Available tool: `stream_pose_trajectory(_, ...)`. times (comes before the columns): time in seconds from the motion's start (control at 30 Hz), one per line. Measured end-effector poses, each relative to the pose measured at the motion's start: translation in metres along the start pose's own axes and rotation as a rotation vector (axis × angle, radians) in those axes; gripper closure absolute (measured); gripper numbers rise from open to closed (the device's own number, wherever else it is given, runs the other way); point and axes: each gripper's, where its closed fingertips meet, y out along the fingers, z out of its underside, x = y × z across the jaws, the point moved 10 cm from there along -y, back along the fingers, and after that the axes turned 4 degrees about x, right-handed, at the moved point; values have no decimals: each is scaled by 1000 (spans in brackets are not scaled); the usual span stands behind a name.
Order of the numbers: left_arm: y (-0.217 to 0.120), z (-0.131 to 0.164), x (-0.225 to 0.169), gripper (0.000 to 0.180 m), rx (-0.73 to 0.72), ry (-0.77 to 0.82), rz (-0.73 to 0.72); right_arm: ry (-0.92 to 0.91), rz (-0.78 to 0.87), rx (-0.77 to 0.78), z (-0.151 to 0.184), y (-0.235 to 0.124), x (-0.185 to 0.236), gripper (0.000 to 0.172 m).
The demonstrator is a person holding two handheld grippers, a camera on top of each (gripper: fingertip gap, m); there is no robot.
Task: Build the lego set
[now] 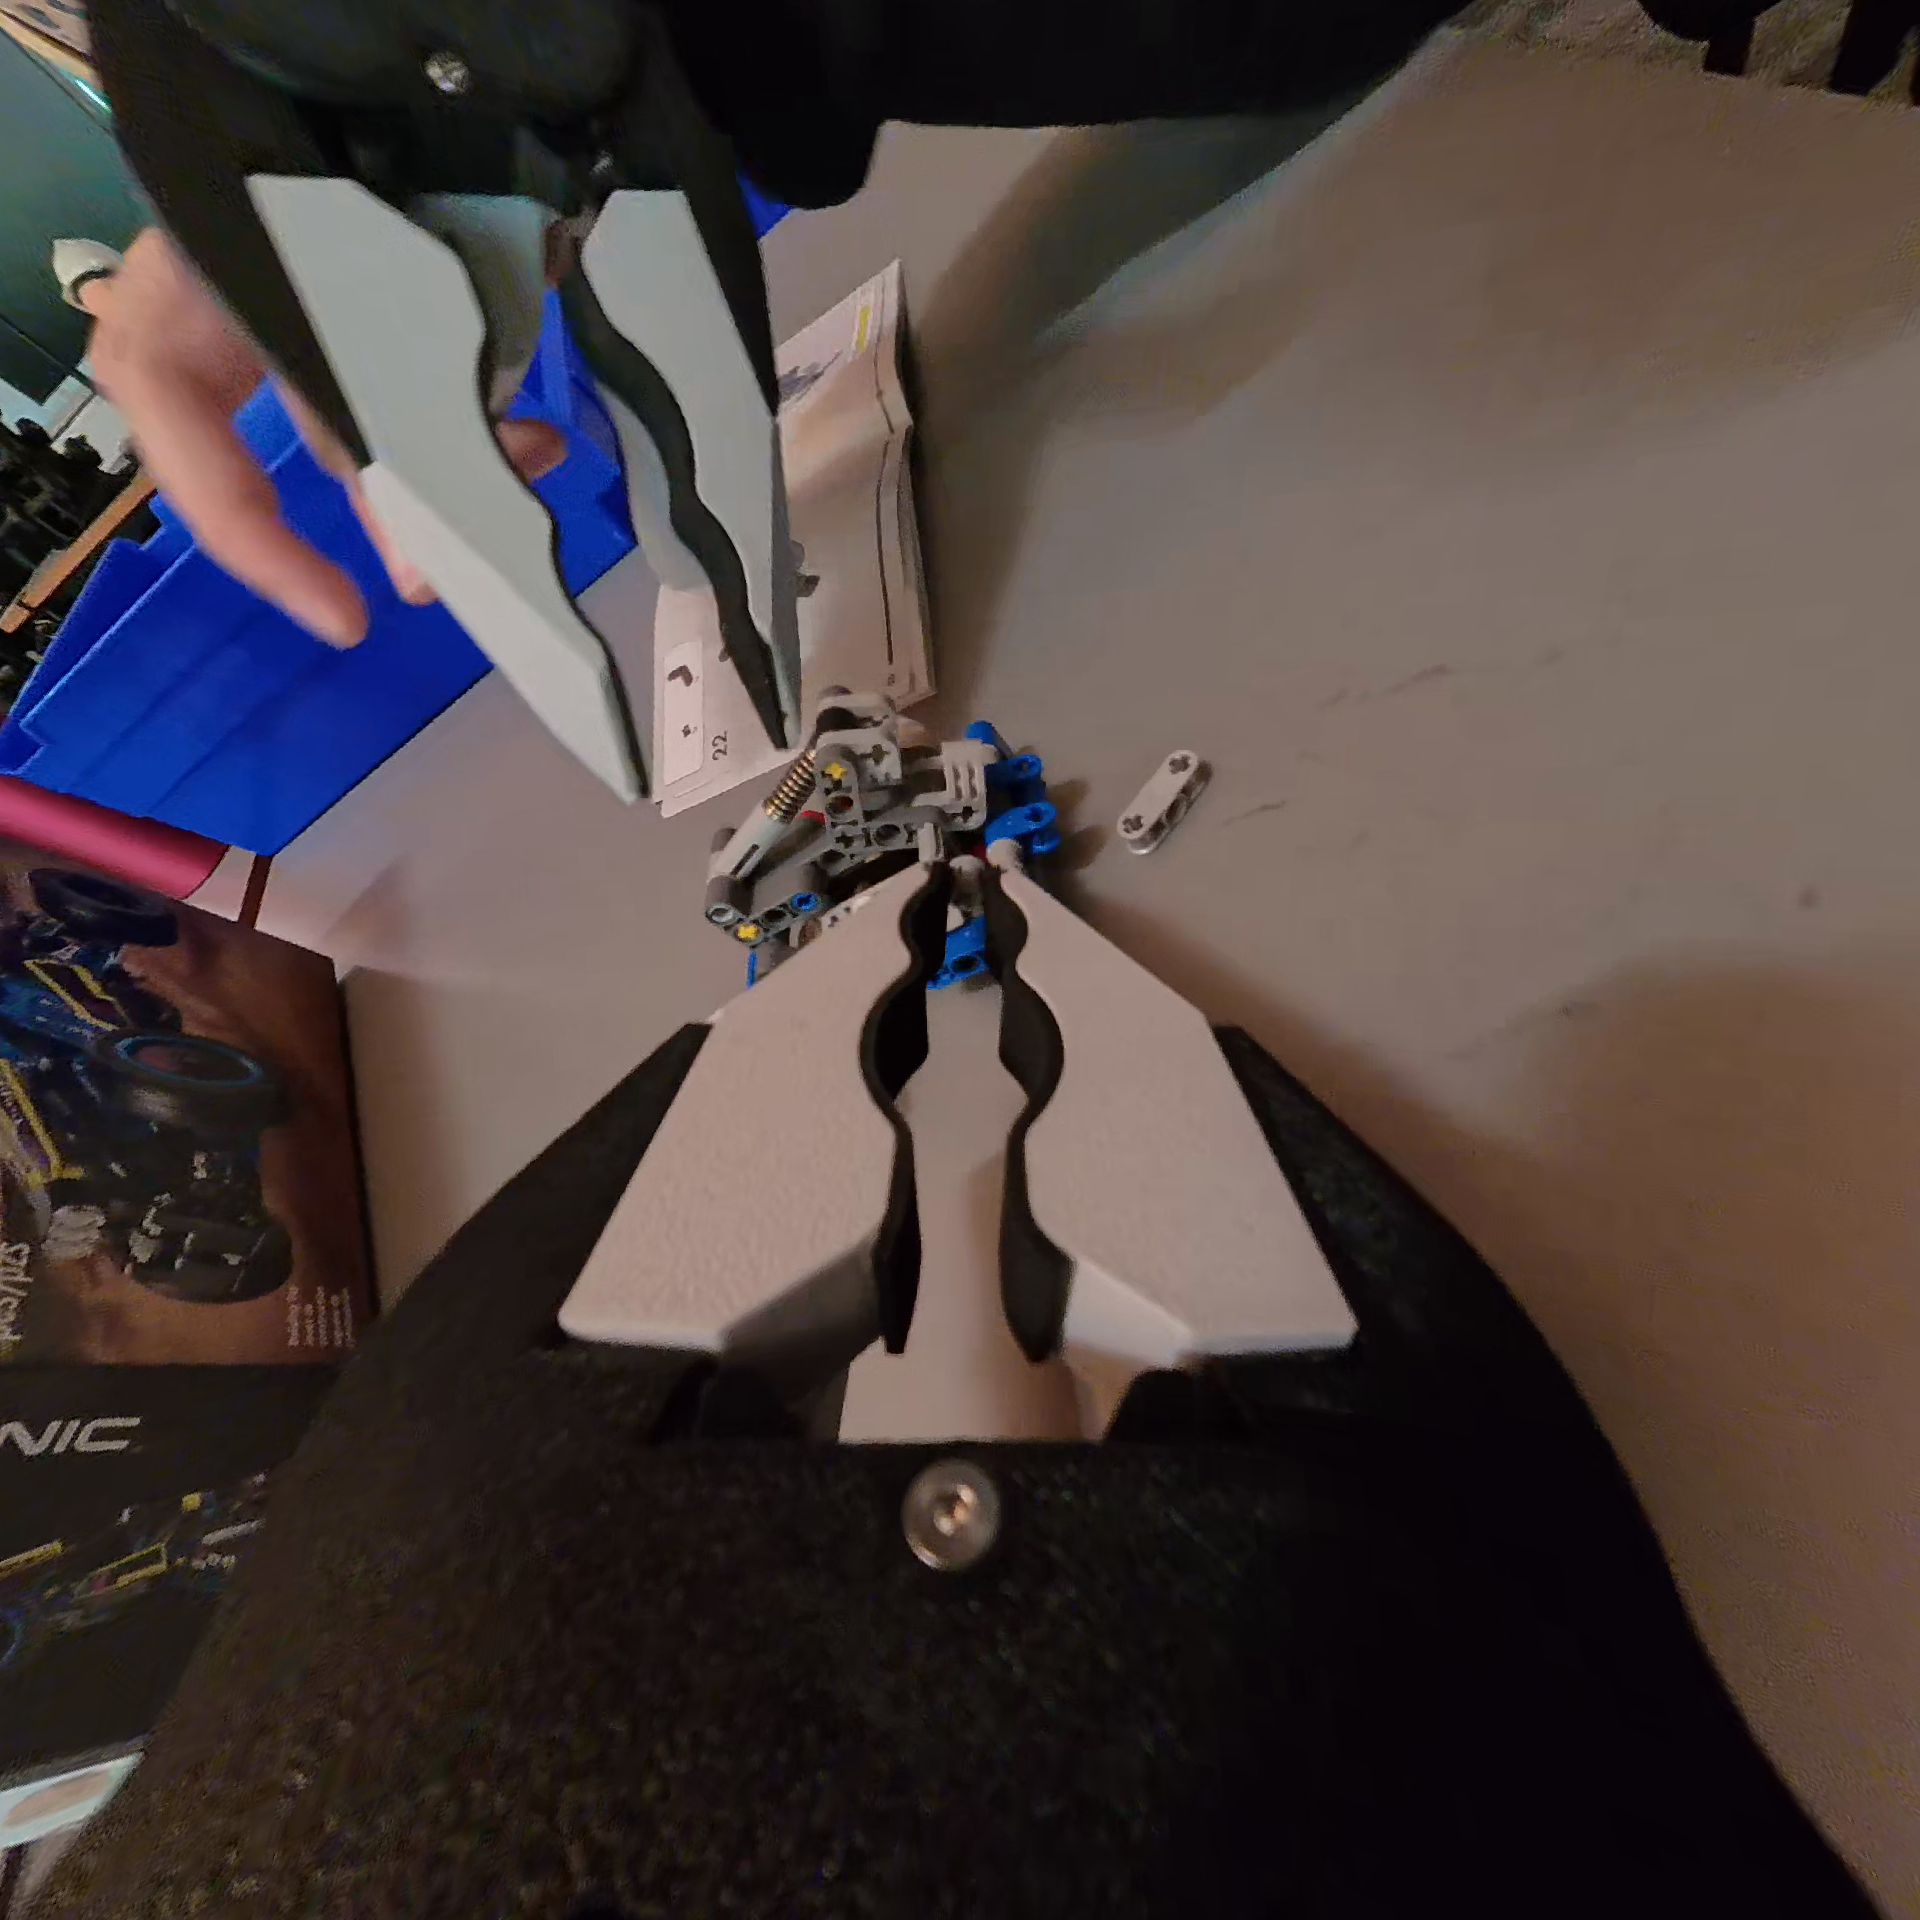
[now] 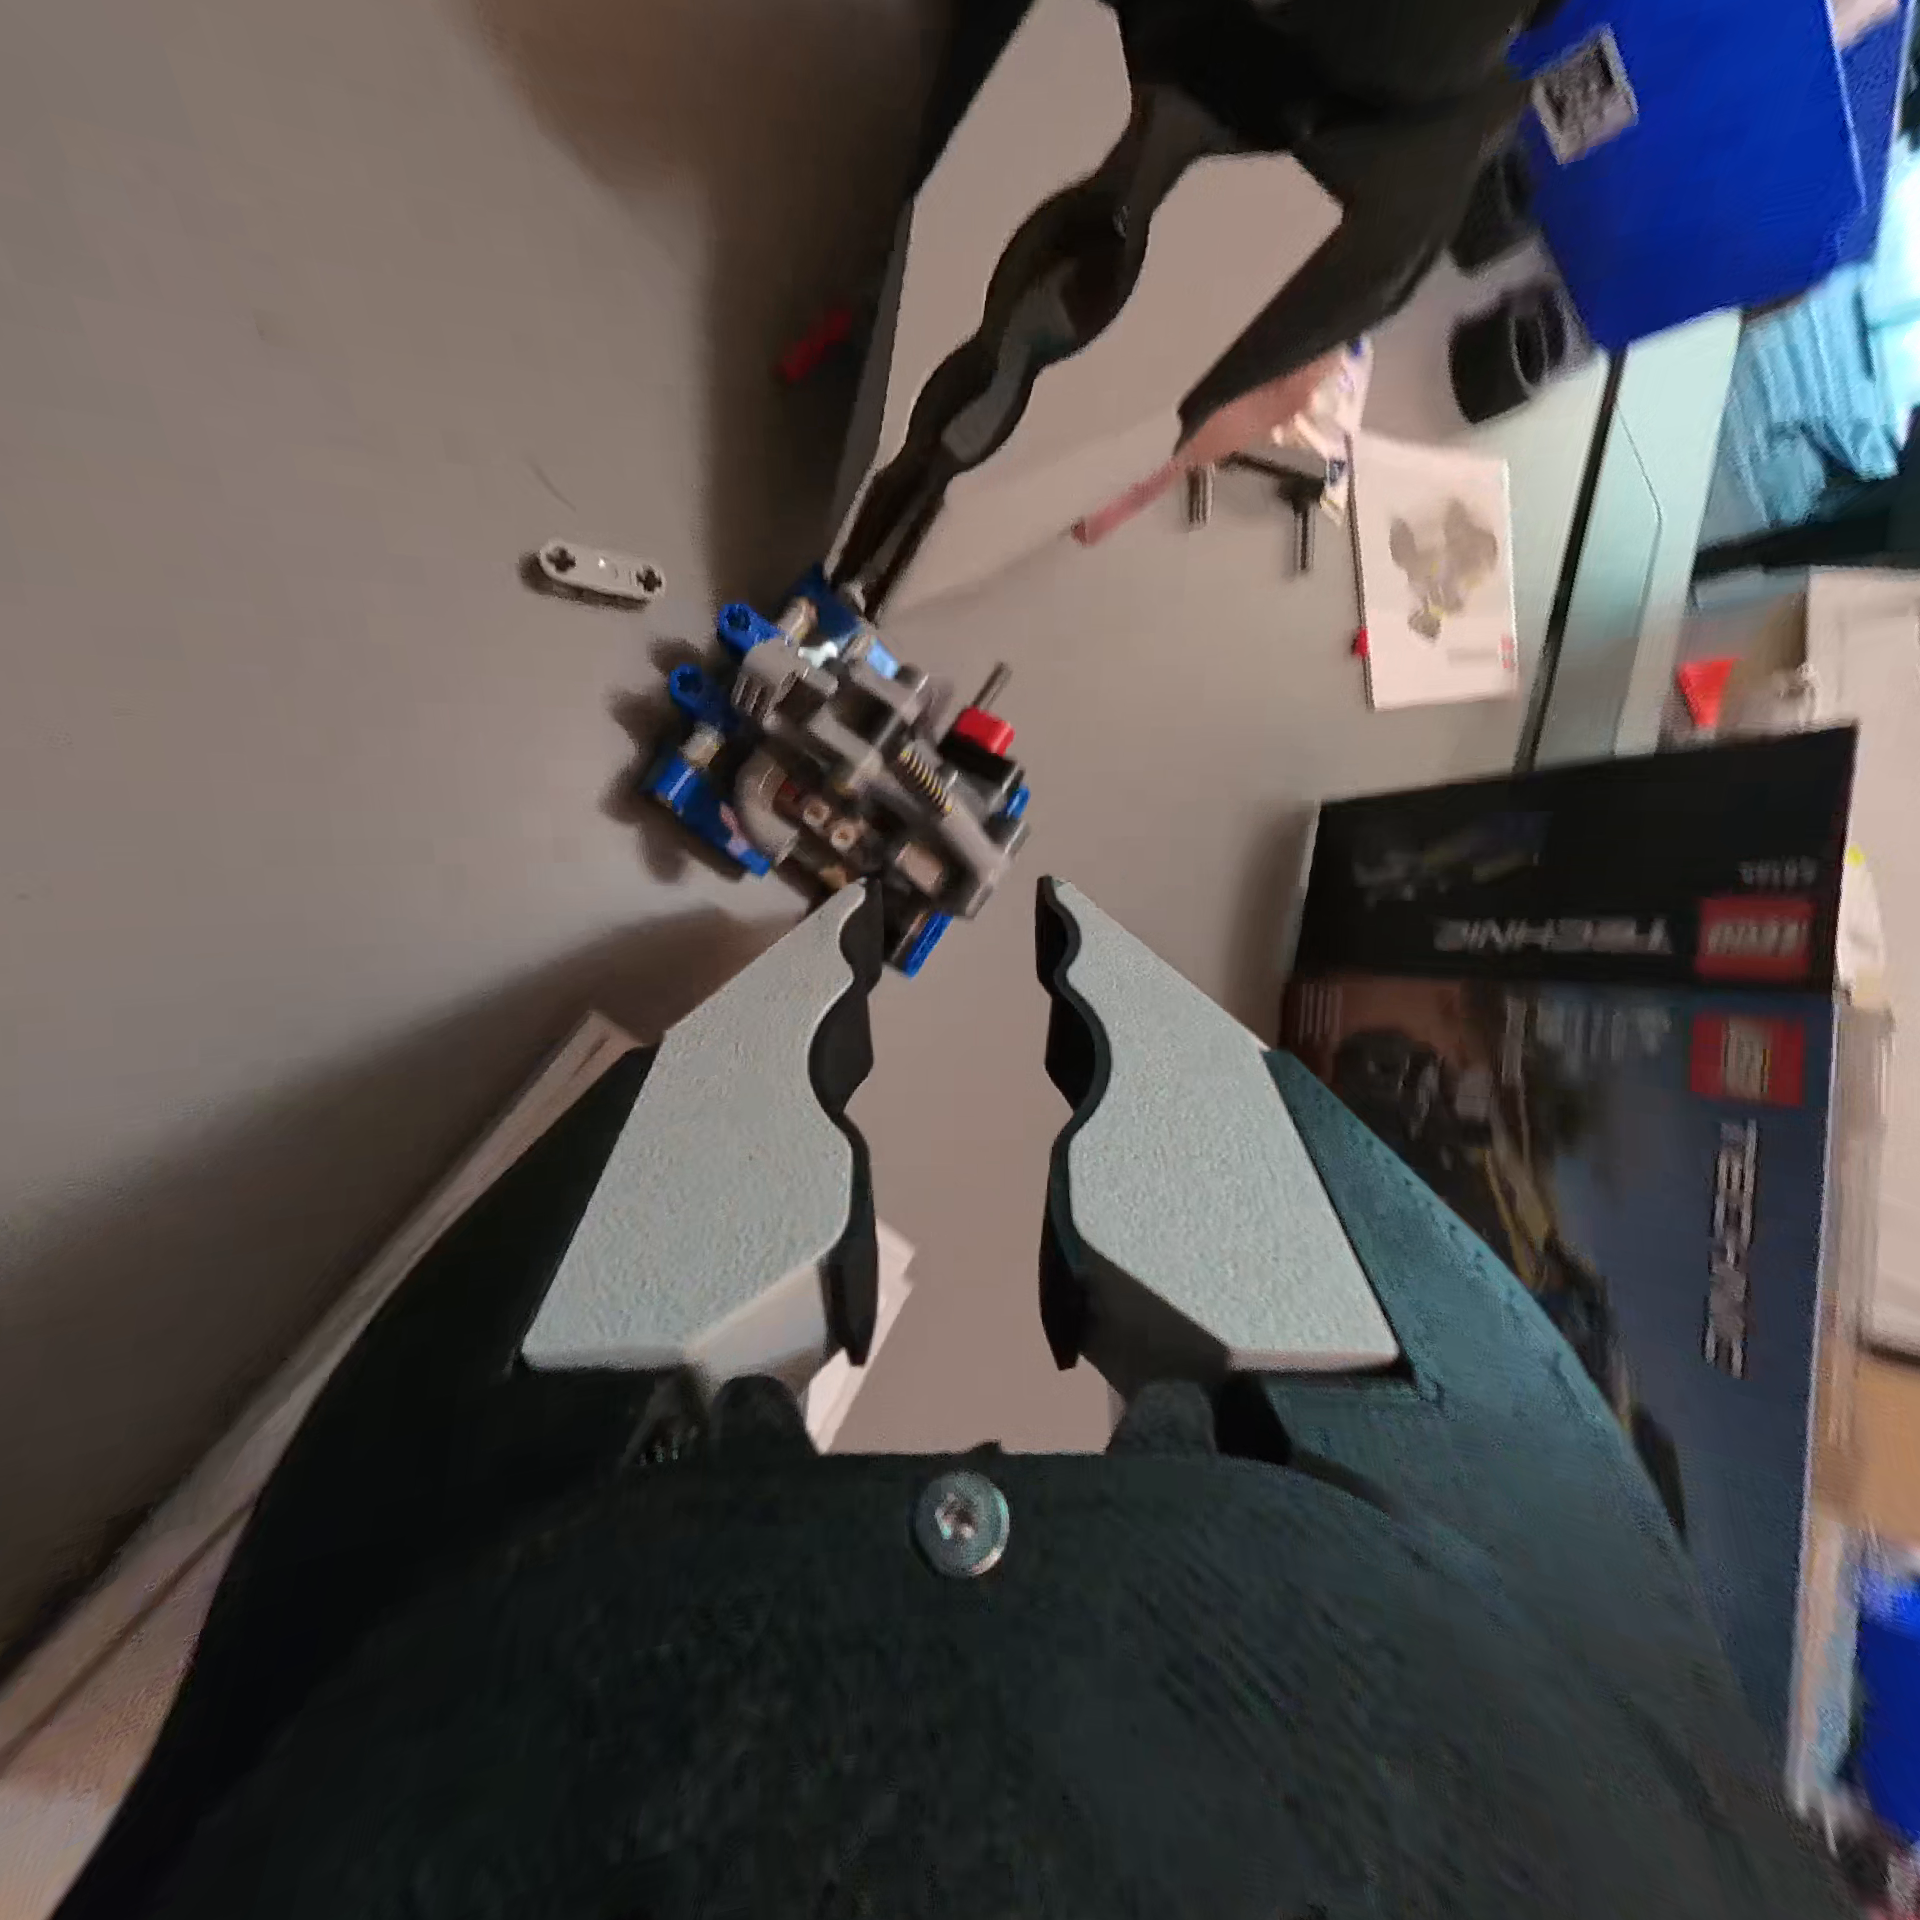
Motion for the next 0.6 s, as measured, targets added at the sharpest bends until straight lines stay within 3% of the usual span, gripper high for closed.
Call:
stream_pose_trajectory(0.07, -1, 1, 0, 178, 1, -6, 10, -60, -52, -34, -2, 9, -8, 129)
stream_pose_trajectory(0.2, -5, 3, 4, 178, -15, -37, 22, -202, -151, 51, -2, 27, -11, 135)
stream_pose_trajectory(0.3, -8, 4, 8, 178, -49, -77, 40, -217, -250, 17, -11, 32, -11, 136)
stream_pose_trajectory(0.43, -11, 6, 15, 178, -70, -168, 152, -141, -316, -34, -15, 40, -13, 143)
stream_pose_trajectory(0.6, -11, 16, 28, 178, 10, -342, 386, -2, -297, -56, -17, 41, -9, 145)
